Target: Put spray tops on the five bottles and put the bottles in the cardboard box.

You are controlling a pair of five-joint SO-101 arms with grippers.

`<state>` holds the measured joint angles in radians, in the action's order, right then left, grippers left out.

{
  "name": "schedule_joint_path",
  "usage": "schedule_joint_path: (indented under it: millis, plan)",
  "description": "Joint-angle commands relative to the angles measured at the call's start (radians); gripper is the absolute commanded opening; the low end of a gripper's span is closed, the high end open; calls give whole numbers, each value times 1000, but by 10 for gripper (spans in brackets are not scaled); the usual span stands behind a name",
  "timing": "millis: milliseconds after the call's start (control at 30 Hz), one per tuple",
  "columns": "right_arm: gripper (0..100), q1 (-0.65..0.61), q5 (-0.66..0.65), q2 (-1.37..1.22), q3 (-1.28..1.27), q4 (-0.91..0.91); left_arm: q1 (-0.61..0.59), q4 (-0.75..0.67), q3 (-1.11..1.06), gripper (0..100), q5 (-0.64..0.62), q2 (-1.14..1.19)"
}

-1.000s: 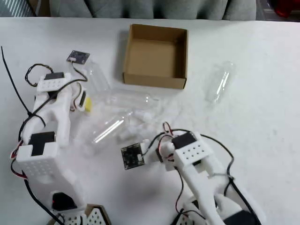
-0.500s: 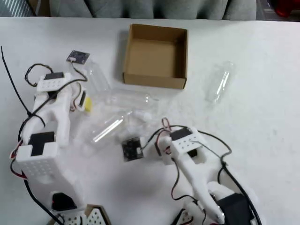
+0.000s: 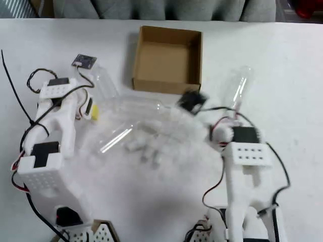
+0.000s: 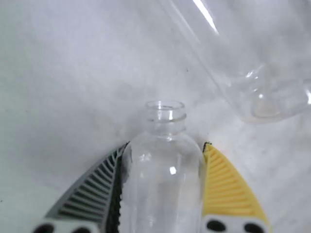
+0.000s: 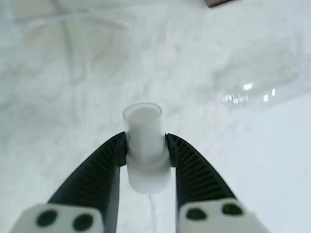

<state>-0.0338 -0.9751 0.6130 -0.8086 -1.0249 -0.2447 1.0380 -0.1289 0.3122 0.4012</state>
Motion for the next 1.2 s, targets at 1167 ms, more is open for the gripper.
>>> schedule_joint_path:
  millis: [1167]
  plan:
    - [15, 294, 433, 206, 158, -591, -15, 28, 54, 24, -14, -19]
